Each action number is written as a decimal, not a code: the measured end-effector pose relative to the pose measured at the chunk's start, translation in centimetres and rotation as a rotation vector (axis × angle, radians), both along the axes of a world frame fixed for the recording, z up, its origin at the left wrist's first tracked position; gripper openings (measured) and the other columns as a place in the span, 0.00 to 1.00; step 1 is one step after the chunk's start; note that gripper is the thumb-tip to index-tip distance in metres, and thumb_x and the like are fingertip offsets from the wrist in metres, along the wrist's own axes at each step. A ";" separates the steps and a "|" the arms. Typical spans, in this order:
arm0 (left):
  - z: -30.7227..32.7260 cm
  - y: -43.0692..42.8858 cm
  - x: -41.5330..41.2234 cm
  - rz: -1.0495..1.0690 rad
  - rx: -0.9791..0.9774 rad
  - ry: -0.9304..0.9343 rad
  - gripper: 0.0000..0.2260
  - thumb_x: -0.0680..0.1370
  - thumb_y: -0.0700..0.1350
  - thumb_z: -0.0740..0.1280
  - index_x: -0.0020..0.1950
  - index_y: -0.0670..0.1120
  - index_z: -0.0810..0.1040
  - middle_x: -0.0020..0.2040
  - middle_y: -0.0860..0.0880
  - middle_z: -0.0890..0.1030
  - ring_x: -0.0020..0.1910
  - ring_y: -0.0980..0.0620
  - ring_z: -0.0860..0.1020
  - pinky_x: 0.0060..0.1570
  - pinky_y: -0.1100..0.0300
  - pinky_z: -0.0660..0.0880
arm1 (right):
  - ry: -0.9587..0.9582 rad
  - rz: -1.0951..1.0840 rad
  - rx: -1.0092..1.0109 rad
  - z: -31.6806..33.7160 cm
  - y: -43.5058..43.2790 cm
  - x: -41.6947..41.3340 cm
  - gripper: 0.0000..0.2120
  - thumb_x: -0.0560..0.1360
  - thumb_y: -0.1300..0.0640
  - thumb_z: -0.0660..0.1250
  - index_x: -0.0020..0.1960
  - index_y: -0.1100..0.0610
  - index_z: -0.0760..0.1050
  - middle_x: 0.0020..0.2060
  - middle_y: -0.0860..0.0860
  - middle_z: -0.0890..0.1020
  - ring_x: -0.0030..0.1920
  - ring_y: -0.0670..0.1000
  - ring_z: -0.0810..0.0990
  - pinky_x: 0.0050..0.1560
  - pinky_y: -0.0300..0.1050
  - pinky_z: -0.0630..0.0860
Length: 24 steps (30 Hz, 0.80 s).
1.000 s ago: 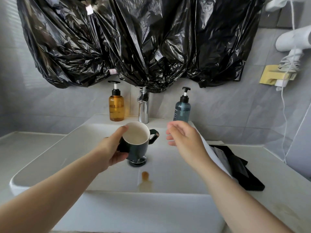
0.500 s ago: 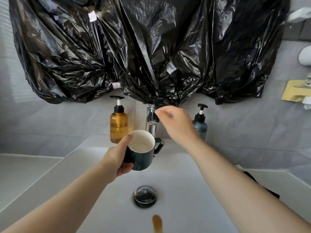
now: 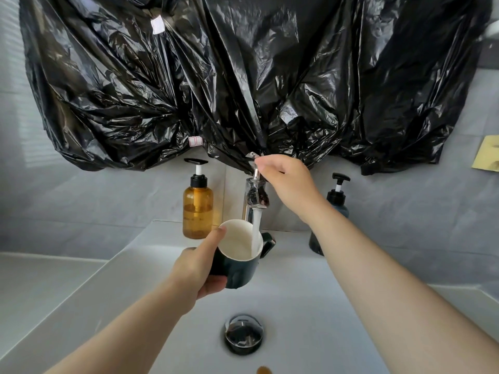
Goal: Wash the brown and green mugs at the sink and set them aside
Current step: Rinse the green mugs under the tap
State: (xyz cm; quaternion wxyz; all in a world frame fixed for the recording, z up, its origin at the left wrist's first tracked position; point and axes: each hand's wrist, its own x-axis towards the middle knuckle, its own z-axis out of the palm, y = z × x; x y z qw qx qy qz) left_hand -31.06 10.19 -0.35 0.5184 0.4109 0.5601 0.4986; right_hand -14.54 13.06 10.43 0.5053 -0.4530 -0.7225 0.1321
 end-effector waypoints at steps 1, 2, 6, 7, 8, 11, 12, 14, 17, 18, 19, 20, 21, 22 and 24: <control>0.0 -0.1 0.1 -0.003 0.003 0.010 0.27 0.74 0.66 0.66 0.59 0.45 0.74 0.47 0.45 0.77 0.31 0.49 0.78 0.30 0.61 0.77 | -0.013 0.013 -0.020 -0.3 -0.1 0.4 0.14 0.80 0.55 0.63 0.64 0.53 0.78 0.60 0.44 0.80 0.59 0.40 0.76 0.63 0.37 0.71; -0.1 -0.2 0.1 -0.009 0.007 0.019 0.27 0.74 0.66 0.66 0.59 0.45 0.74 0.47 0.45 0.77 0.32 0.49 0.78 0.30 0.61 0.77 | -0.011 0.021 -0.037 -0.8 -0.5 0.8 0.14 0.79 0.54 0.64 0.64 0.53 0.78 0.59 0.43 0.80 0.59 0.40 0.76 0.63 0.37 0.70; -0.2 -0.4 0.7 -0.019 0.008 0.023 0.26 0.75 0.66 0.65 0.58 0.45 0.74 0.45 0.45 0.76 0.32 0.49 0.78 0.32 0.61 0.77 | -0.007 -0.086 -0.042 -4.6 -2.4 3.2 0.10 0.79 0.52 0.65 0.56 0.51 0.82 0.52 0.41 0.83 0.53 0.38 0.79 0.55 0.34 0.73; -0.1 -0.5 0.8 -0.017 0.009 0.023 0.26 0.75 0.66 0.65 0.58 0.45 0.74 0.45 0.45 0.76 0.32 0.49 0.78 0.32 0.60 0.78 | -0.014 -0.106 -0.084 -5.7 -2.7 3.7 0.10 0.78 0.52 0.65 0.55 0.51 0.83 0.51 0.41 0.83 0.52 0.39 0.79 0.54 0.36 0.74; -0.2 -0.5 0.9 -0.015 0.012 0.021 0.26 0.74 0.65 0.66 0.58 0.44 0.74 0.45 0.45 0.76 0.33 0.49 0.78 0.32 0.60 0.78 | -0.025 -0.103 -0.153 -6.6 -3.0 4.1 0.09 0.78 0.51 0.65 0.54 0.50 0.82 0.52 0.42 0.83 0.53 0.40 0.80 0.54 0.37 0.74; -0.3 -0.6 0.9 -0.009 0.025 0.010 0.25 0.74 0.65 0.66 0.57 0.45 0.74 0.47 0.44 0.77 0.32 0.49 0.79 0.33 0.59 0.78 | -0.108 -0.013 -0.326 -8.3 -3.2 4.4 0.12 0.78 0.47 0.65 0.58 0.49 0.79 0.53 0.43 0.82 0.57 0.43 0.80 0.59 0.43 0.76; -0.3 -0.6 0.8 -0.010 0.033 0.007 0.24 0.74 0.65 0.66 0.56 0.45 0.74 0.48 0.44 0.77 0.31 0.49 0.78 0.34 0.59 0.79 | -0.134 0.013 -0.344 -8.6 -3.3 4.3 0.13 0.78 0.45 0.64 0.58 0.49 0.79 0.53 0.44 0.83 0.57 0.45 0.80 0.60 0.48 0.77; -0.4 -0.7 0.7 -0.019 0.065 0.011 0.22 0.74 0.64 0.67 0.53 0.46 0.76 0.47 0.44 0.78 0.31 0.49 0.78 0.35 0.58 0.78 | -0.147 0.041 -0.366 -8.8 -3.4 4.1 0.13 0.77 0.43 0.64 0.56 0.49 0.79 0.50 0.46 0.83 0.54 0.48 0.81 0.58 0.54 0.78; -0.4 -0.8 0.9 -0.039 0.115 0.030 0.20 0.75 0.62 0.67 0.50 0.46 0.77 0.41 0.45 0.77 0.29 0.50 0.76 0.35 0.58 0.78 | -0.185 0.031 -0.357 -8.9 -3.7 4.1 0.19 0.71 0.34 0.63 0.49 0.48 0.76 0.46 0.47 0.82 0.52 0.50 0.80 0.56 0.57 0.78; -0.5 -0.8 0.9 -0.045 0.121 0.032 0.20 0.74 0.63 0.67 0.51 0.45 0.78 0.40 0.45 0.76 0.29 0.50 0.76 0.36 0.58 0.78 | -0.206 0.030 -0.362 -8.9 -3.7 4.1 0.22 0.68 0.30 0.61 0.47 0.48 0.75 0.46 0.48 0.81 0.51 0.52 0.80 0.55 0.58 0.79; -0.6 -0.8 0.9 -0.053 0.121 0.034 0.21 0.74 0.63 0.67 0.51 0.45 0.78 0.39 0.45 0.76 0.29 0.50 0.76 0.36 0.58 0.78 | -0.223 0.033 -0.369 -9.0 -3.7 4.2 0.25 0.66 0.28 0.59 0.46 0.48 0.75 0.46 0.48 0.81 0.51 0.53 0.80 0.55 0.59 0.79; -0.6 -0.7 0.9 -0.064 0.118 0.035 0.22 0.74 0.64 0.67 0.52 0.45 0.78 0.40 0.44 0.76 0.30 0.49 0.75 0.36 0.58 0.77 | -0.242 0.037 -0.379 -9.1 -3.7 4.3 0.26 0.65 0.27 0.58 0.45 0.49 0.75 0.46 0.48 0.80 0.52 0.53 0.80 0.55 0.59 0.79; -0.7 -0.7 0.8 -0.077 0.111 0.030 0.23 0.74 0.64 0.67 0.53 0.45 0.78 0.41 0.44 0.75 0.30 0.49 0.75 0.36 0.58 0.77 | -0.260 0.036 -0.390 -9.1 -3.6 4.3 0.27 0.64 0.26 0.57 0.45 0.49 0.74 0.47 0.48 0.80 0.52 0.53 0.79 0.55 0.59 0.78; -0.7 -0.6 0.8 -0.095 0.105 0.020 0.23 0.74 0.64 0.67 0.53 0.45 0.78 0.42 0.43 0.75 0.31 0.49 0.75 0.36 0.58 0.76 | -0.270 0.033 -0.398 -9.1 -3.5 4.3 0.27 0.64 0.26 0.56 0.44 0.49 0.74 0.47 0.48 0.79 0.52 0.52 0.79 0.56 0.58 0.78; -0.8 -0.6 0.9 -0.134 0.104 -0.012 0.23 0.75 0.63 0.67 0.55 0.45 0.77 0.43 0.43 0.73 0.33 0.48 0.74 0.34 0.59 0.76 | -0.257 0.015 -0.391 -9.2 -3.4 4.3 0.27 0.64 0.26 0.56 0.43 0.49 0.73 0.46 0.49 0.78 0.52 0.53 0.79 0.56 0.58 0.78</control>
